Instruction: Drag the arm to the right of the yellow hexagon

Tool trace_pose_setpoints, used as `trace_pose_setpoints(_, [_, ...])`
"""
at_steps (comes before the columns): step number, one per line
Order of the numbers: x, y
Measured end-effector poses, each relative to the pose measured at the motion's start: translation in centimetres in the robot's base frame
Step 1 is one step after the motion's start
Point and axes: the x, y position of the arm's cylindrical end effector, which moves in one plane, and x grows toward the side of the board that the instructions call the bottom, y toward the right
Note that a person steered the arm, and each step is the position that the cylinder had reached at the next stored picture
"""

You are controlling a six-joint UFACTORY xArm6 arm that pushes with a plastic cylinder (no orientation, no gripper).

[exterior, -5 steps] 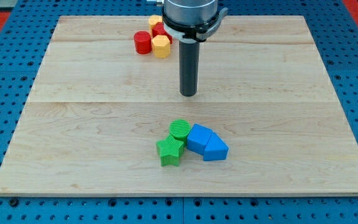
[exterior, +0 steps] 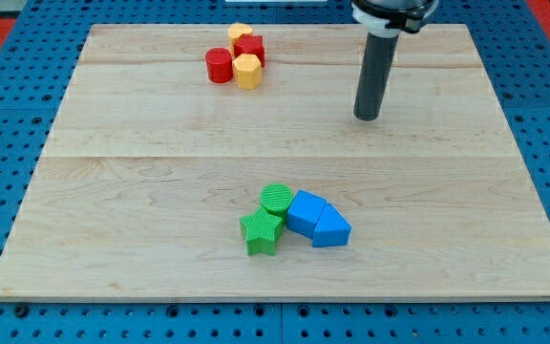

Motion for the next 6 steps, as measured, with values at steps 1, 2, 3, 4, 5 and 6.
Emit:
trace_pose_setpoints(1, [-2.7,-1.7])
trace_pose_setpoints(2, [-4.7,-3.5])
trace_pose_setpoints(3, [-4.8,-4.0])
trace_pose_setpoints(4, [-5.1,-4.0])
trace_pose_setpoints(5, [-6.8,-4.0])
trace_pose_setpoints(6, [-9.4,-4.7])
